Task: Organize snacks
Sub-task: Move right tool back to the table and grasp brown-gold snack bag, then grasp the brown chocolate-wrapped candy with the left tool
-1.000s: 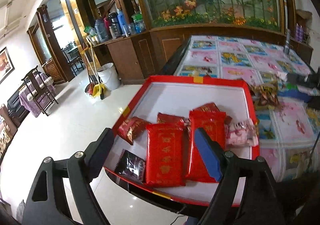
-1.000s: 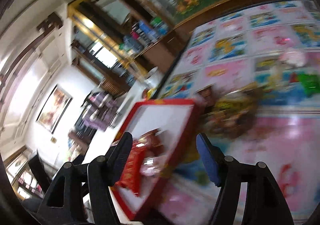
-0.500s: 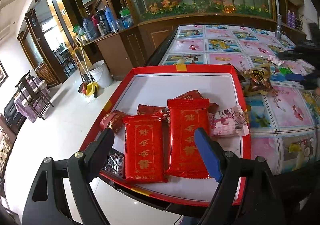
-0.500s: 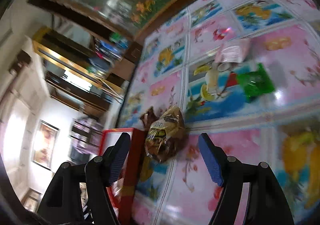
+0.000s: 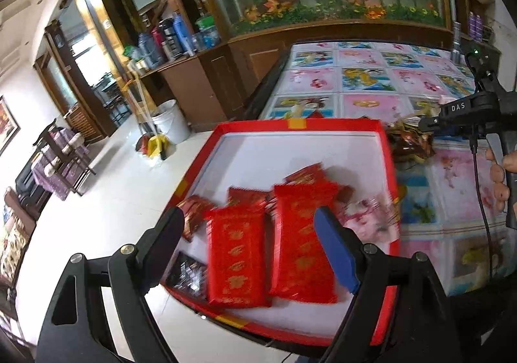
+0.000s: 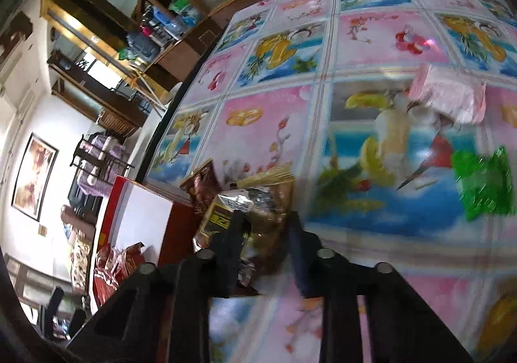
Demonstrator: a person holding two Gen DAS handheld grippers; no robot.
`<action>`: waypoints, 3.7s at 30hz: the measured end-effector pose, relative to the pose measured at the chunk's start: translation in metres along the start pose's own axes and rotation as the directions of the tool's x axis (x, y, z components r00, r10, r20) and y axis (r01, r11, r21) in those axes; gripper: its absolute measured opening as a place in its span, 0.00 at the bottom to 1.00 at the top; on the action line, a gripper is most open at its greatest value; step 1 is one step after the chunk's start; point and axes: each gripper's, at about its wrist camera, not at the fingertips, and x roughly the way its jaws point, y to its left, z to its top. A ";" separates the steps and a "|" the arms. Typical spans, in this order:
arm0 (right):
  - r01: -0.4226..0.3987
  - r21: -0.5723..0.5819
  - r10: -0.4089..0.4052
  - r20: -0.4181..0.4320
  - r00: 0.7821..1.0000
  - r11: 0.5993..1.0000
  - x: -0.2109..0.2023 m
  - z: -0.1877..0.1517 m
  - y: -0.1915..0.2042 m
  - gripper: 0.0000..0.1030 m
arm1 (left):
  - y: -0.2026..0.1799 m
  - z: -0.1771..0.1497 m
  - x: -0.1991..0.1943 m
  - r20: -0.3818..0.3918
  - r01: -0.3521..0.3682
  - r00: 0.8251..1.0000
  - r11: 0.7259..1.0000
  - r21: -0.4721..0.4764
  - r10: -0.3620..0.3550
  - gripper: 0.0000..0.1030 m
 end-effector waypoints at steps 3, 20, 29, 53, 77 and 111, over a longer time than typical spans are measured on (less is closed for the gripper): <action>0.045 -0.046 -0.044 0.032 0.999 0.998 -0.017 0.008 -0.019 0.05 | -0.015 0.020 0.000 -0.006 0.039 0.999 0.999 0.020 -0.038 0.80; -0.096 -0.090 0.101 0.042 0.994 0.991 -0.057 0.010 -0.039 0.73 | -0.040 0.077 0.039 -0.064 0.120 0.990 0.990 -0.068 -0.125 0.81; 0.108 -0.094 -0.110 -0.014 0.994 0.990 0.020 0.011 0.029 0.70 | 0.006 0.063 0.040 -0.045 0.070 0.996 0.992 -0.106 -0.075 0.81; 0.207 -0.163 -0.209 0.002 0.978 0.965 -0.057 0.011 -0.086 0.50 | -0.123 0.146 0.189 -0.475 0.163 0.838 0.953 -0.254 -0.270 0.80; 0.174 -0.081 -0.176 -0.023 0.984 0.981 -0.075 0.016 -0.115 0.53 | -0.193 0.117 0.130 -0.474 0.367 0.745 0.881 -0.298 -0.470 0.80; 0.112 -0.104 -0.113 -0.005 0.994 0.988 -0.076 0.006 -0.116 0.50 | -0.230 0.098 0.105 -0.321 0.445 0.815 0.876 -0.187 -0.483 0.17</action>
